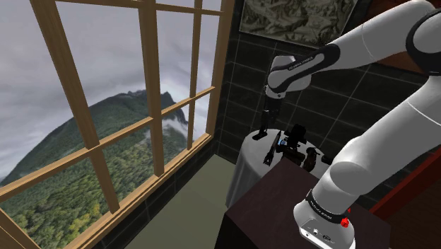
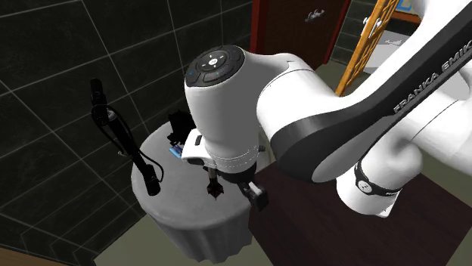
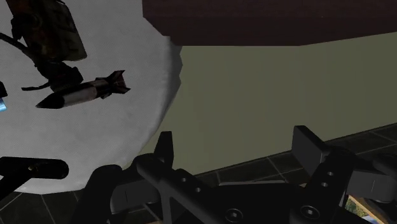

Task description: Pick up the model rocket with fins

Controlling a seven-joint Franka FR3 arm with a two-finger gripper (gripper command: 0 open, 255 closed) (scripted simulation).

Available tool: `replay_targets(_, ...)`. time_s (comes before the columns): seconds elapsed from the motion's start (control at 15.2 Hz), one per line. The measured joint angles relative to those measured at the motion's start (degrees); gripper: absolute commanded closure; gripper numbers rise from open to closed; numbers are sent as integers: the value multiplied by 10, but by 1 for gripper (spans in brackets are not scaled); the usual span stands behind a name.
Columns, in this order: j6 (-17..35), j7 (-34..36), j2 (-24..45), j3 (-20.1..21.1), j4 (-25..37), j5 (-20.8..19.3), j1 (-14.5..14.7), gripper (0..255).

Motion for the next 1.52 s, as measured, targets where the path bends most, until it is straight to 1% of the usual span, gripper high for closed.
replay_targets(0.26,53,-44,86,-20,15,6,-5,0)
replay_targets(0.4,85,-68,142,-25,28,17,-6,0)
replay_targets(0.66,125,-114,233,-29,60,36,-20,0)
replay_targets(0.92,165,-160,336,-21,107,59,-45,0)
replay_targets(1.06,174,-176,385,-13,139,66,-57,0)
replay_targets(1.39,202,-207,501,1,210,73,-90,0)
replay_targets(1.52,200,-217,541,3,245,71,-102,0)
